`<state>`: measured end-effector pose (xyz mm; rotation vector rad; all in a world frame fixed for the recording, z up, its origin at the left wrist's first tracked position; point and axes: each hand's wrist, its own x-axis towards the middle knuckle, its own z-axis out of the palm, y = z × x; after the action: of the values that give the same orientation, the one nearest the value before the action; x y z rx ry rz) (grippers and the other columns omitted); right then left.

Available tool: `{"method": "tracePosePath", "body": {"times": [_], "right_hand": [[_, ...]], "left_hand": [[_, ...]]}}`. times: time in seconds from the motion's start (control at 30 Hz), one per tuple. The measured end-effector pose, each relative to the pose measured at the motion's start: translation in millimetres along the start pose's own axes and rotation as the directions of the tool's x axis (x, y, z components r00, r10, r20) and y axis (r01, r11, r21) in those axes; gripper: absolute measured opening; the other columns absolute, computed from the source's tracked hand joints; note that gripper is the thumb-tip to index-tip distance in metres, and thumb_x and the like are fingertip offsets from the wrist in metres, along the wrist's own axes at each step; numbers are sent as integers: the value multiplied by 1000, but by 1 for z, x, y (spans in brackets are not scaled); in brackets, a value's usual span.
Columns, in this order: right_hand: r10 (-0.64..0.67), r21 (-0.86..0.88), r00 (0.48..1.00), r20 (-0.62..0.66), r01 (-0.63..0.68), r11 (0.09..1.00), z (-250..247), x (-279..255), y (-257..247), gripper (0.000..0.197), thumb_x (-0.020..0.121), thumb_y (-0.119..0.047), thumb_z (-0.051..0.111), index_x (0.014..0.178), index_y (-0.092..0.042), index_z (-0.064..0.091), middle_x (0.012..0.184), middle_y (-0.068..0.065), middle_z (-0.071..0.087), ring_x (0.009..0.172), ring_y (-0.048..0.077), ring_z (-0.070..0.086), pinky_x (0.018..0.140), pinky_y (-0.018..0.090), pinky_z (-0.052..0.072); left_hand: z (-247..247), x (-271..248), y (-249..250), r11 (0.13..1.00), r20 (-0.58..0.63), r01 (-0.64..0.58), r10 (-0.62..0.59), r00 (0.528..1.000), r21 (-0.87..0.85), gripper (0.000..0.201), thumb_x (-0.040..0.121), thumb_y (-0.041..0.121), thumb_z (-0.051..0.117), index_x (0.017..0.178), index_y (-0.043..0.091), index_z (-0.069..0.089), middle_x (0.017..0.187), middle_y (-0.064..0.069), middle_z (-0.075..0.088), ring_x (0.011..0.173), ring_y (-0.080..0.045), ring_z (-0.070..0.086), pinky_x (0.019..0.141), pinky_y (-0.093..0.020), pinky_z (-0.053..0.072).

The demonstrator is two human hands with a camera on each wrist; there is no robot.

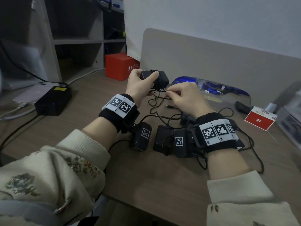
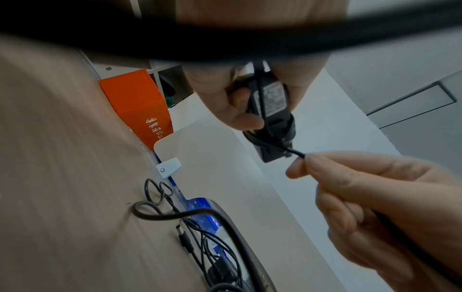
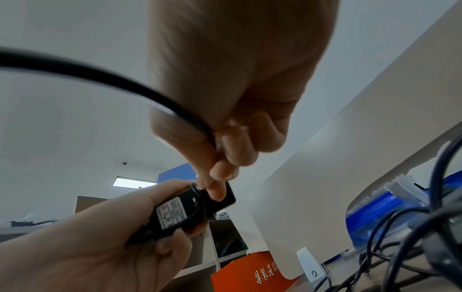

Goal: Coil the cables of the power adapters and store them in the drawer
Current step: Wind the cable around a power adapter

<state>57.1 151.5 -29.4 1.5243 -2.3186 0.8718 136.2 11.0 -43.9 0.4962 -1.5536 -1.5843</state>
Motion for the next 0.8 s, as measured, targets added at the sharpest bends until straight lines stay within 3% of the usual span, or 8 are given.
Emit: {"method": "tracePosePath", "body": {"times": [0.17, 0.33, 0.43, 0.53, 0.6, 0.67, 0.73, 0.8], "right_hand": [[-40, -24, 998, -47, 39, 999, 1, 0, 1, 14, 90, -21, 65, 91, -16, 78, 80, 1, 72, 78, 16, 64, 76, 42, 54], [-31, -30, 998, -46, 30, 999, -1, -2, 1, 13, 83, -32, 73, 77, -21, 74, 67, -5, 65, 74, 18, 59, 72, 44, 52], [7, -24, 999, -51, -8, 1000, -5, -4, 1, 21, 73, -41, 80, 65, -27, 66, 62, -8, 64, 68, 14, 61, 68, 42, 54], [31, -47, 998, -55, -34, 998, -10, -7, 2, 33, 63, -52, 81, 59, -25, 62, 60, -9, 61, 65, 12, 59, 66, 40, 55], [43, -41, 998, -38, -45, 998, -13, -8, 2, 38, 62, -57, 78, 60, -22, 63, 60, -7, 60, 62, 10, 56, 64, 39, 55], [46, 27, 999, -26, -45, 999, -14, -10, 3, 41, 60, -60, 76, 60, -20, 63, 58, -6, 59, 58, 8, 53, 62, 36, 53], [44, 134, 998, -36, -39, 990, -14, -11, 2, 45, 57, -61, 76, 60, -18, 65, 57, -3, 60, 54, 6, 51, 57, 30, 49], [41, 240, 997, -66, -24, 971, -14, -11, 1, 46, 59, -58, 75, 61, -14, 66, 57, -3, 59, 51, 4, 49, 53, 21, 44]], "left_hand": [[0, -2, -1, 989, 54, -13, 4, 999, 149, 31, 87, 28, 71, 103, 15, 48, 101, -5, 58, 74, -9, 60, 50, -20, 50], [-3, -4, 1, 950, 177, -14, -43, 983, 311, 31, 85, 30, 74, 101, 17, 51, 87, 0, 58, 70, -12, 57, 45, -20, 42], [-5, -6, 3, 904, 291, -46, -88, 953, 424, 33, 84, 35, 75, 103, 15, 56, 84, -3, 58, 65, -14, 51, 44, -23, 37], [-5, -10, 5, 859, 388, -39, -190, 902, 510, 32, 85, 35, 73, 107, 14, 63, 84, -3, 57, 62, -13, 46, 44, -22, 34], [-4, -14, 7, 851, 427, -11, -253, 868, 525, 22, 89, 31, 67, 107, 18, 65, 81, -1, 57, 59, -12, 45, 45, -21, 33], [-5, -16, 10, 878, 453, 23, -268, 850, 477, 9, 89, 26, 63, 96, 22, 67, 75, 3, 57, 55, -10, 46, 44, -19, 31], [-6, -17, 13, 913, 499, 46, -263, 826, 404, 8, 88, 18, 59, 85, 20, 66, 62, 7, 55, 46, -8, 44, 40, -17, 28], [-7, -17, 14, 937, 544, 81, -266, 796, 340, 9, 87, 17, 57, 87, 14, 64, 54, 7, 52, 41, -7, 42, 37, -15, 26]]}}
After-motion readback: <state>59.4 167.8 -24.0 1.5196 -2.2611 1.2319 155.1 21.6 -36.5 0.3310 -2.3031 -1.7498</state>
